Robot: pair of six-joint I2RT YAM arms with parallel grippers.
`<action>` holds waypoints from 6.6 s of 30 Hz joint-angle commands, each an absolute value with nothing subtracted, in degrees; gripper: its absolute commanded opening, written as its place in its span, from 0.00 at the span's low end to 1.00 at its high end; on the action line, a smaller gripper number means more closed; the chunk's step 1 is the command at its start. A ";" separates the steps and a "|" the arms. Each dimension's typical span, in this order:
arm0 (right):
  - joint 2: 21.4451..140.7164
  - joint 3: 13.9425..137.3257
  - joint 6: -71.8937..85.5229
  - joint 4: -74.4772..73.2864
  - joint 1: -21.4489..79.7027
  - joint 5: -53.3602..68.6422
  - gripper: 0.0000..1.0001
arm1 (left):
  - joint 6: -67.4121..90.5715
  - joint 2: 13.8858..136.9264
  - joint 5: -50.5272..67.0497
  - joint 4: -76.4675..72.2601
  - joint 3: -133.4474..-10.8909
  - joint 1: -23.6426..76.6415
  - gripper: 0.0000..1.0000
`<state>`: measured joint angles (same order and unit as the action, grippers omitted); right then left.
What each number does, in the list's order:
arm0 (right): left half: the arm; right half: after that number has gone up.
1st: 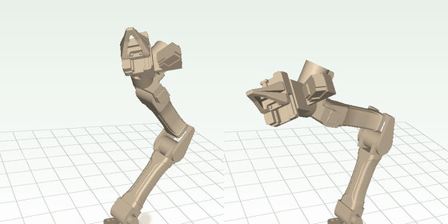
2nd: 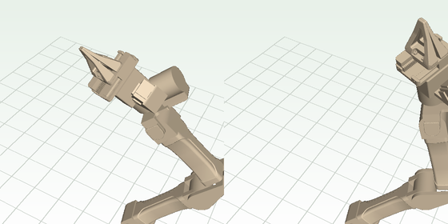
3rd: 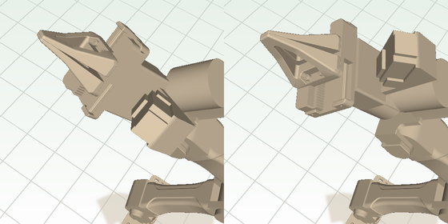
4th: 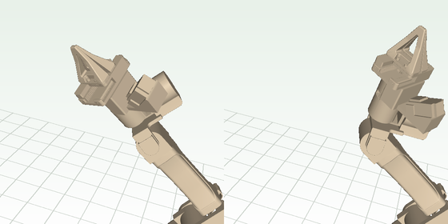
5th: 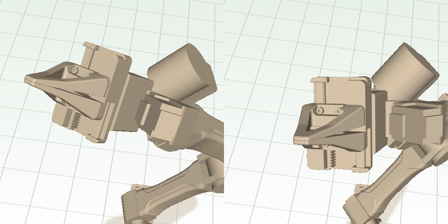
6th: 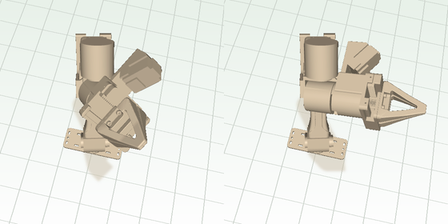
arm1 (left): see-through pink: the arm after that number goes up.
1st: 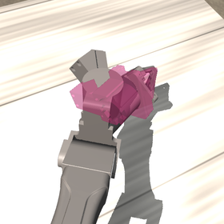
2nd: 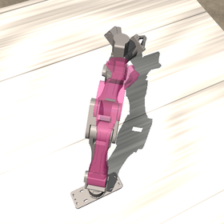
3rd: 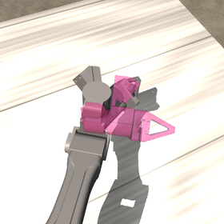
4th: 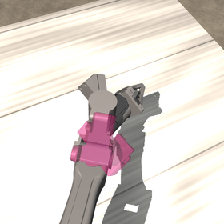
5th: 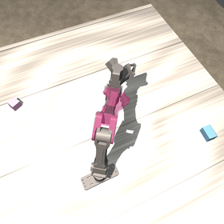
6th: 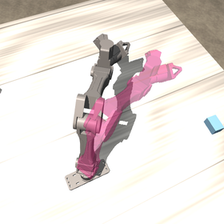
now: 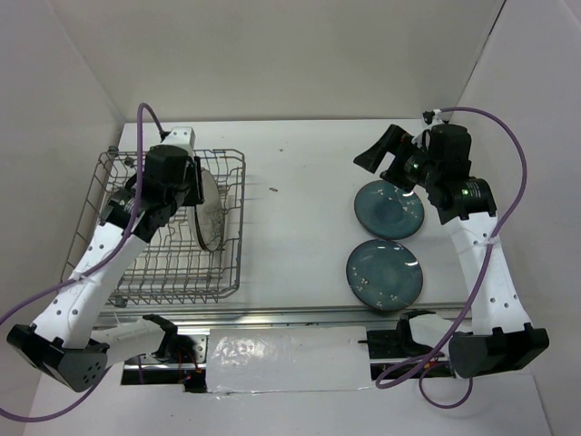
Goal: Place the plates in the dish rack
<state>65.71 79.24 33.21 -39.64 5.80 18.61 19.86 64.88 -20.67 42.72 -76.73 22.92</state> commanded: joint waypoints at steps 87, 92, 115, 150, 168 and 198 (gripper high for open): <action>88.51 39.55 46.93 -7.47 -21.88 9.93 0.78 | 16.08 85.78 10.20 43.15 -104.50 32.08 0.71; 88.07 38.67 47.72 -6.07 -21.80 9.93 0.74 | 16.00 84.20 8.70 43.25 -103.37 32.08 0.72; 86.58 39.64 49.13 -4.74 -18.37 9.06 0.15 | 15.91 80.77 10.99 42.63 -98.61 28.57 0.72; 55.20 61.08 43.94 -14.68 -8.79 35.15 0.00 | 24.52 113.38 56.76 40.69 -123.48 21.45 0.89; 56.16 65.47 46.14 -11.25 -0.35 37.44 0.00 | 28.65 116.90 60.03 38.15 -123.14 20.13 0.85; 58.53 66.27 41.93 -17.92 4.48 31.82 0.44 | 29.36 110.75 58.89 35.77 -119.62 18.72 0.00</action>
<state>59.16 61.87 42.74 -22.06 3.97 31.24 29.91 115.61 59.94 36.93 -119.59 19.90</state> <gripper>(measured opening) 0.371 0.225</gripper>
